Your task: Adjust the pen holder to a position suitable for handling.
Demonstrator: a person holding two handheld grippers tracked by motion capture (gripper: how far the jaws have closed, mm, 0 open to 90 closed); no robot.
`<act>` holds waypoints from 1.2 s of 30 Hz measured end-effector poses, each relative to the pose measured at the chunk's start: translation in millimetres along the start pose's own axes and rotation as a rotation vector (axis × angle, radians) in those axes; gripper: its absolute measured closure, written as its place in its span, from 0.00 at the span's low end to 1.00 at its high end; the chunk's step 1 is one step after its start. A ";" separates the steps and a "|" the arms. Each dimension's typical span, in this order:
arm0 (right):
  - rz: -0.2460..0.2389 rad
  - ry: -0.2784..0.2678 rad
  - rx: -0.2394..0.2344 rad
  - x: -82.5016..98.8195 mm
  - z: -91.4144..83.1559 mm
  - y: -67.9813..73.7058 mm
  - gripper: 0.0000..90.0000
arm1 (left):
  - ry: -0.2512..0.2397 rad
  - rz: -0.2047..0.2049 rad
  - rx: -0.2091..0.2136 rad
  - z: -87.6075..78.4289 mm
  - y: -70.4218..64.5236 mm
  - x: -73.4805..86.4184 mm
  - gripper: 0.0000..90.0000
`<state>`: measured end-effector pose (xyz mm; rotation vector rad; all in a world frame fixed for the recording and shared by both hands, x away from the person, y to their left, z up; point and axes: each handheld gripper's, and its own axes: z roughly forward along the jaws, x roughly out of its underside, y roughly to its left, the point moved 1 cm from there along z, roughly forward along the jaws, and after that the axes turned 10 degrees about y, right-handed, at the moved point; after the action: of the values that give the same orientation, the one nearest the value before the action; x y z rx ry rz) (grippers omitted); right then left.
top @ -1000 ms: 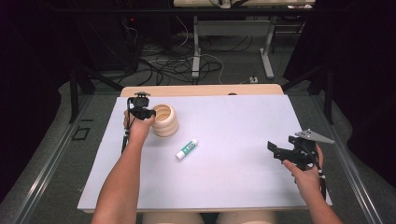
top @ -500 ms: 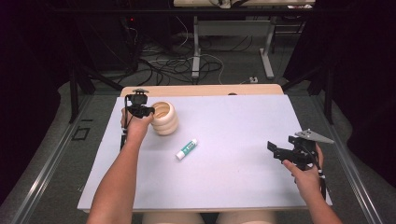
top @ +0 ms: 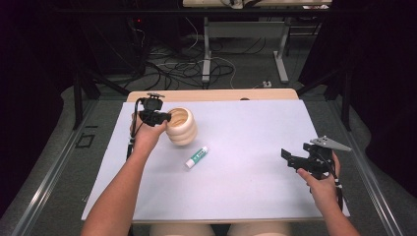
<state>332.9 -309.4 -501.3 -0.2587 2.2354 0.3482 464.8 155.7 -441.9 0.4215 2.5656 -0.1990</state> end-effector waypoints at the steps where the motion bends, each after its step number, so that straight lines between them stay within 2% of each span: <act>1: 0.004 0.002 -0.002 -0.1 -0.4 1.0 0.09 | -0.003 0.014 0.006 -1.8 -4.7 -0.1 0.86; 2: 0.009 -0.011 -0.005 -0.3 0.2 2.0 0.09 | -0.005 0.034 0.012 -3.5 -9.3 -0.4 0.86; 3: -0.003 0.010 0.000 -0.6 -1.5 1.2 0.09 | -0.004 0.048 0.018 -5.1 -14.4 -0.5 0.86; 4: -0.003 0.010 -0.001 -0.6 -1.5 1.4 0.09 | -0.005 0.077 0.036 -7.4 -23.7 -0.4 0.86; 6: 0.010 0.002 -0.009 -0.4 -0.7 2.5 0.09 | 0.000 0.096 0.052 -8.8 -33.4 0.0 0.86; 7: 0.011 -0.010 -0.008 -0.3 0.3 2.7 0.09 | 0.000 0.096 0.052 -8.8 -33.4 0.0 0.86; 11: 0.007 0.001 -0.008 -0.3 -0.6 2.2 0.09 | 0.011 0.160 0.088 -9.4 -54.1 2.8 0.86; 12: 0.007 0.001 -0.008 -0.3 -0.6 2.2 0.09 | 0.022 0.174 0.098 -9.3 -59.6 4.0 0.86; 13: 0.013 -0.010 -0.011 -0.2 0.4 2.9 0.09 | 0.028 0.199 0.115 -8.3 -71.3 6.3 0.86; 14: 0.013 -0.010 -0.011 -0.2 0.4 2.9 0.09 | 0.028 0.199 0.115 -8.3 -71.3 6.3 0.86; 15: 0.008 -0.012 -0.009 -0.3 0.3 2.6 0.09 | 0.032 0.232 0.124 -6.9 -82.8 8.7 0.86; 16: 0.002 0.000 -0.010 -0.5 -0.9 2.2 0.09 | 0.032 0.232 0.124 -6.9 -82.8 8.7 0.86; 17: 0.002 -0.001 -0.010 -0.5 -0.9 2.4 0.09 | 0.037 0.261 0.128 -5.7 -93.5 11.4 0.86; 18: -0.002 0.001 -0.011 -0.5 -1.4 2.0 0.09 | 0.040 0.274 0.130 -5.2 -98.4 12.9 0.86; 19: 0.001 -0.001 -0.010 -0.5 -1.1 2.1 0.09 | 0.040 0.274 0.130 -5.2 -98.4 12.9 0.86; 21: 0.004 -0.003 -0.010 -0.5 -1.0 2.2 0.09 | 0.044 0.303 0.144 -3.3 -111.4 18.0 0.86; 23: 0.002 0.015 -0.008 -0.7 -2.1 2.1 0.09 | 0.049 0.312 0.150 -2.6 -115.4 20.0 0.86; 25: 0.005 -0.003 -0.012 -0.5 -1.0 2.2 0.09 | 0.044 0.315 0.158 -0.6 -123.3 24.1 0.86; 26: 0.002 0.005 -0.012 -0.5 -1.3 2.1 0.09 | 0.053 0.324 0.172 0.9 -128.9 28.1 0.86; 33: 0.010 -0.013 -0.013 -0.3 0.1 2.7 0.09 | 0.080 0.351 0.202 6.1 -145.6 42.0 0.86; 36: 0.007 0.000 -0.014 -0.5 -0.9 2.8 0.09 | 0.092 0.357 0.206 8.2 -150.3 45.4 0.86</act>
<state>331.7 -307.1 -500.0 -0.2582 2.2353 0.3679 381.5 24.1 -464.0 0.9747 2.5140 -0.3197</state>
